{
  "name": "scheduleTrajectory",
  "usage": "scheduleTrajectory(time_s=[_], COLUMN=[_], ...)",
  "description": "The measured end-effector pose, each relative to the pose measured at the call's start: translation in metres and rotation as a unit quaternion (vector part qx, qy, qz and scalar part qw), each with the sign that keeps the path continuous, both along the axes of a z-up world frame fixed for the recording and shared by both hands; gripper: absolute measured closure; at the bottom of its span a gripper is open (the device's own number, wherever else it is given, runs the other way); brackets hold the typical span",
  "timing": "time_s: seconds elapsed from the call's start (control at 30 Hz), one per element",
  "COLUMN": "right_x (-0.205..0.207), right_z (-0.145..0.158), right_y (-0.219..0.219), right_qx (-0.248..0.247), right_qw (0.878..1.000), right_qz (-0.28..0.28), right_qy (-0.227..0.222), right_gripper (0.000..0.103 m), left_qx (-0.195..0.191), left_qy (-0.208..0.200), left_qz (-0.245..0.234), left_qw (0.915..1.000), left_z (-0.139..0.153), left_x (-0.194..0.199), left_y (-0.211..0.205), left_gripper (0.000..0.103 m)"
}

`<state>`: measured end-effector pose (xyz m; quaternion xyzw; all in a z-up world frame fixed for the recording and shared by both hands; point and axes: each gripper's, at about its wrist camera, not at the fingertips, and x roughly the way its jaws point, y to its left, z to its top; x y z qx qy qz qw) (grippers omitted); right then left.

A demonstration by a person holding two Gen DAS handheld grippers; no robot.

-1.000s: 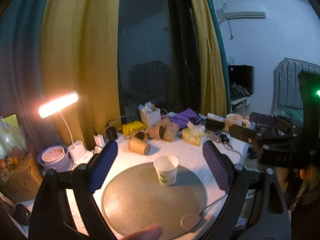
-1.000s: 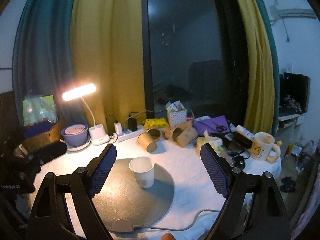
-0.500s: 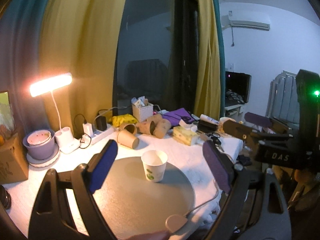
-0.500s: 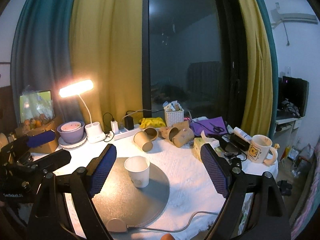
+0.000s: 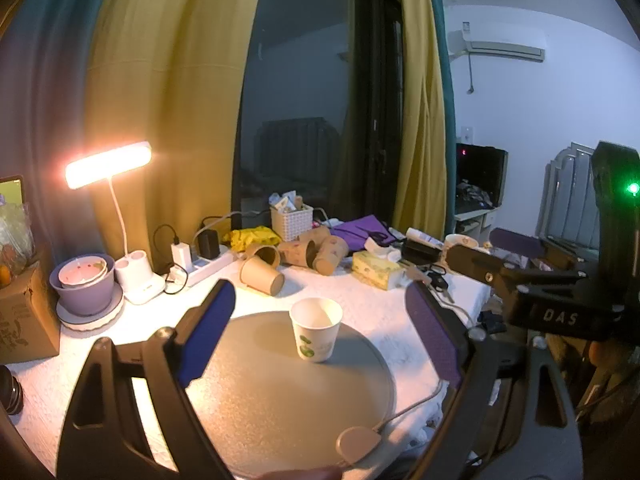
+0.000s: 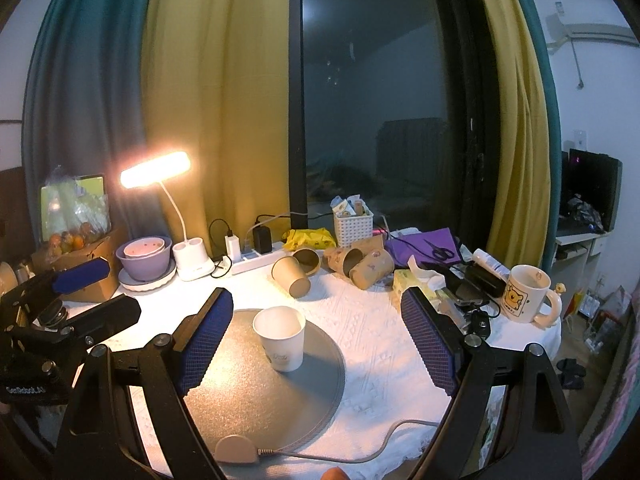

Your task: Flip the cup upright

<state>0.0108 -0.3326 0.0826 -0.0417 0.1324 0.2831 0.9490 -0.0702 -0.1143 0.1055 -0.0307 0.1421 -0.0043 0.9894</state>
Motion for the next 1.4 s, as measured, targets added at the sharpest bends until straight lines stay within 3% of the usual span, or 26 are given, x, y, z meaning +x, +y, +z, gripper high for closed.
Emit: scheduleTrajectory(time_s=[1.4], right_x=[0.003], right_z=[-0.014], right_y=[0.005], right_qx=[-0.009], right_qw=[1.0], right_qz=[0.0], right_qy=[0.014], right_gripper=[0.015], left_qx=[-0.009], left_qy=[0.009], left_qz=[0.001], left_qw=[0.9999], left_z=[-0.014], left_x=[0.002], left_y=[-0.004], left_gripper=[0.015])
